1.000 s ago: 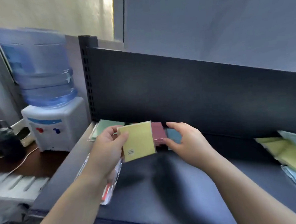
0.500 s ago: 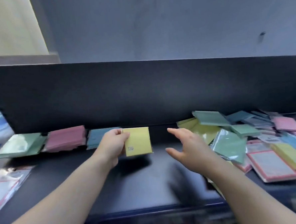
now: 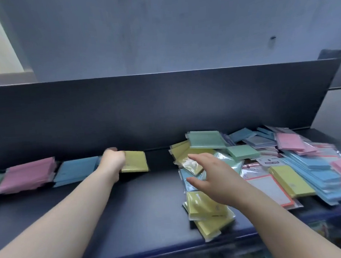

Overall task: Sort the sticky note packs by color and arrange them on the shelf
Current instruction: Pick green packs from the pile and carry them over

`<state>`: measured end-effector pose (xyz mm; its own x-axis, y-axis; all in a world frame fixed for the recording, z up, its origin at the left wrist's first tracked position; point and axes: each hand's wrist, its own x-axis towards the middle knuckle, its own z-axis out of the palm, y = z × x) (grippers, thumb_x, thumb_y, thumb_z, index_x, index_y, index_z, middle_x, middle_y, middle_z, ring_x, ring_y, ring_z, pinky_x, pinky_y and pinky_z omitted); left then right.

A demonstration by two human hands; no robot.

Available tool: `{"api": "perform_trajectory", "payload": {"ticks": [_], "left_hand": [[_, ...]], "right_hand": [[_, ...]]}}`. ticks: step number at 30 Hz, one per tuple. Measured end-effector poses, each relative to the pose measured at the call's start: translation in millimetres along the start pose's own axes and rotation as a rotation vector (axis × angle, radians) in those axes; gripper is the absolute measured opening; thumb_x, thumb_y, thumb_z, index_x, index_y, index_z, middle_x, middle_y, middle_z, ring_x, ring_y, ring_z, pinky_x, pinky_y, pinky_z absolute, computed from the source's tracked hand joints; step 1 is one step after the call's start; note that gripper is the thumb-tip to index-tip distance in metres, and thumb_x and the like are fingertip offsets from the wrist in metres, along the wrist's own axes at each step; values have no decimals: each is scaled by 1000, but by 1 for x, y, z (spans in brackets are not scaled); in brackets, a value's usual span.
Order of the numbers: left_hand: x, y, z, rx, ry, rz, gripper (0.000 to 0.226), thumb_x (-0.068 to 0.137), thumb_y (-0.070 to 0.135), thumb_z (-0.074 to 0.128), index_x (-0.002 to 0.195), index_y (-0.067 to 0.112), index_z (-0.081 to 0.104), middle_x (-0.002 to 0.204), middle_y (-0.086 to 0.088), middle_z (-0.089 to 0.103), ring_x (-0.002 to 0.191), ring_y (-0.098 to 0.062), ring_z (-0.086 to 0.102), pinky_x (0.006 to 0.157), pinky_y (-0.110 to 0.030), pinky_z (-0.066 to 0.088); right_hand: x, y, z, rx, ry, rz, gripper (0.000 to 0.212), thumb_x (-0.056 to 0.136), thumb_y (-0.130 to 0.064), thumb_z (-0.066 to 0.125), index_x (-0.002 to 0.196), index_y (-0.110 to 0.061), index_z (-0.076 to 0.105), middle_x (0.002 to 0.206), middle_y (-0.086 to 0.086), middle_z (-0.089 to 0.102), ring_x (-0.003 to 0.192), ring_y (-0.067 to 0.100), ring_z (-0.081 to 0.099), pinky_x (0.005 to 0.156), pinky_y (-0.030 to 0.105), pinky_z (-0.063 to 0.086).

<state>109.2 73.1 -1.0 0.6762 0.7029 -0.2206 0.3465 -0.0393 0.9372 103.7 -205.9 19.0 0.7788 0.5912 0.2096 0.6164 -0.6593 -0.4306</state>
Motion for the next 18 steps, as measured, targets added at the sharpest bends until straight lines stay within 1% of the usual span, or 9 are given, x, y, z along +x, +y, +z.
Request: {"api": "perform_trajectory", "payload": {"ticks": [2, 3, 5, 6, 8, 11, 13, 15, 18], "left_hand": [[-2, 7, 14, 228, 1, 124, 61, 91, 21, 53, 146, 13, 30, 143, -13, 41, 129, -34, 40, 105, -38, 36], [-2, 10, 23, 335, -1, 198, 64, 91, 24, 54, 148, 14, 26, 146, -13, 37, 134, -34, 33, 108, -38, 32], [-6, 20, 45, 475, -38, 345, 64, 91, 28, 56, 147, 15, 28, 150, -13, 32, 139, -34, 22, 112, -37, 22], [-9, 25, 56, 516, -79, 421, 62, 91, 28, 56, 146, 15, 30, 150, -13, 31, 140, -33, 20, 112, -36, 19], [-17, 32, 78, 543, -204, 547, 56, 91, 29, 56, 143, 17, 36, 149, -11, 34, 140, -31, 21, 112, -34, 19], [-30, 41, 106, 599, -358, 717, 54, 91, 34, 57, 140, 21, 39, 146, -6, 37, 138, -27, 27, 111, -35, 25], [-36, 44, 120, 677, -430, 779, 60, 89, 41, 57, 142, 22, 36, 148, -5, 34, 138, -26, 26, 111, -35, 26], [-37, 47, 132, 763, -476, 821, 70, 86, 50, 58, 145, 23, 32, 152, -6, 27, 141, -26, 20, 114, -35, 24], [-34, 56, 146, 864, -523, 844, 82, 79, 60, 61, 146, 25, 29, 156, -6, 21, 144, -26, 15, 114, -36, 24]], "right_hand": [[5, 8, -3, -12, 5, 35, 62, 91, -43, 55, 146, -27, 31, 145, -12, 36, 131, 5, 34, 106, 19, 26], [7, 12, -6, -21, 7, 53, 62, 91, -43, 55, 146, -27, 31, 145, -12, 36, 132, 6, 34, 106, 19, 26], [13, 19, -11, -53, 13, 82, 62, 91, -42, 56, 146, -27, 31, 145, -11, 37, 132, 6, 34, 107, 20, 25], [16, 23, -14, -75, 13, 98, 62, 91, -42, 55, 146, -27, 31, 146, -11, 37, 132, 7, 34, 108, 21, 25], [19, 32, -21, -111, 18, 143, 62, 91, -43, 55, 146, -27, 31, 146, -10, 37, 132, 8, 35, 108, 22, 27], [17, 47, -32, -143, 48, 218, 62, 91, -42, 56, 145, -26, 32, 145, -9, 38, 130, 8, 38, 106, 23, 29], [12, 56, -40, -165, 60, 267, 62, 90, -41, 57, 145, -26, 33, 144, -9, 39, 130, 9, 38, 104, 22, 29], [7, 64, -49, -189, 61, 310, 62, 90, -37, 57, 146, -26, 32, 144, -9, 39, 130, 9, 37, 104, 23, 29], [2, 76, -64, -230, 34, 354, 63, 90, -31, 55, 147, -25, 29, 149, -8, 34, 134, 11, 34, 108, 26, 30]]}}
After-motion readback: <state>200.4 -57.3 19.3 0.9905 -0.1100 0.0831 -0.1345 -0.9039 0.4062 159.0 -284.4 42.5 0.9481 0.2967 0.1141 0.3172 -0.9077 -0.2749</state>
